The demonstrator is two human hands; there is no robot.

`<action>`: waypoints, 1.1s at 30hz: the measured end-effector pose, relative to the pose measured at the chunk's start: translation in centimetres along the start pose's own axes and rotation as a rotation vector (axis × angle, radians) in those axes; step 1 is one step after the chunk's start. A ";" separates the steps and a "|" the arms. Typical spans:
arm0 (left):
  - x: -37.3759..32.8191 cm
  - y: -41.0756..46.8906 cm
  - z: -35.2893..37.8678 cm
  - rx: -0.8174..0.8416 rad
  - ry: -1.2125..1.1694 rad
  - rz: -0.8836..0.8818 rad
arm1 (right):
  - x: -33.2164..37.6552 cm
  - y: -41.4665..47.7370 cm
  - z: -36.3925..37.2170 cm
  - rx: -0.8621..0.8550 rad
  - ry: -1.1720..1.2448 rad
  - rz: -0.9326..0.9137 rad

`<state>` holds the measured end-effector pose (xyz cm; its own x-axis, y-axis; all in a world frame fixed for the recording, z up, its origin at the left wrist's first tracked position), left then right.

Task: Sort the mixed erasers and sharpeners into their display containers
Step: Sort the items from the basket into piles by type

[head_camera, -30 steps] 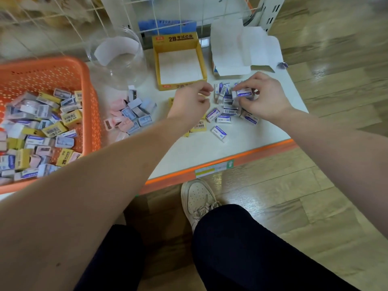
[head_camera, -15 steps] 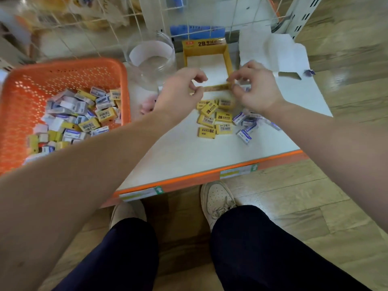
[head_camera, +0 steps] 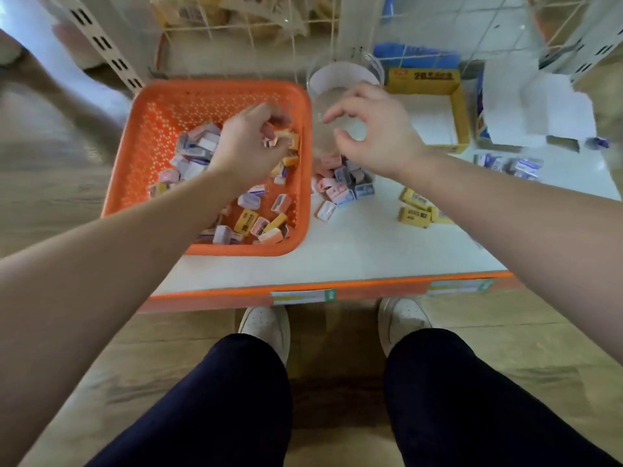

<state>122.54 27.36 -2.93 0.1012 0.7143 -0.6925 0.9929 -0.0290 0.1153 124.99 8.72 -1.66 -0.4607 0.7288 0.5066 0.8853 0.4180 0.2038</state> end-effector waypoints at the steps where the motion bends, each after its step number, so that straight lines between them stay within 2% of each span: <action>1: 1.0 -0.2 -0.5 0.019 0.024 -0.029 | 0.7 0.4 0.4 0.007 0.006 -0.006; 6: 5.1 -2.1 -2.5 0.185 0.161 -0.112 | 3.8 1.6 2.8 0.098 -0.043 -0.123; 12: 7.5 -3.3 -3.0 0.337 0.274 -0.042 | 6.0 2.7 6.1 0.441 -0.401 -0.302; 17: 7.4 -3.5 -2.4 0.387 0.333 0.015 | 6.9 3.0 6.8 0.586 -0.573 -0.308; 24: 7.2 -4.1 -1.8 0.398 0.375 0.055 | 8.0 3.1 7.8 0.887 -0.892 -0.352; 27: 6.6 -3.9 -1.4 0.414 0.400 0.055 | 8.2 3.1 8.2 0.937 -0.959 -0.337; 33: 5.7 -3.7 -0.4 0.445 0.445 0.081 | 8.0 3.1 8.5 0.917 -1.009 -0.343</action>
<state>119.40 31.82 -7.05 0.2368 0.9171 -0.3207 0.9238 -0.3148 -0.2182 123.48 20.46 -4.05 -0.8353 0.4262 -0.3474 0.5459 0.5668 -0.6170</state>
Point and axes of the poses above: each hand's wrist, its own y-axis towards the middle knuckle, its own z-axis out of the palm, x = y × z, the point moved 3 cm from there along y, towards the middle knuckle, and after that the axes turned 7 degrees about -y, right-handed, at the moved point
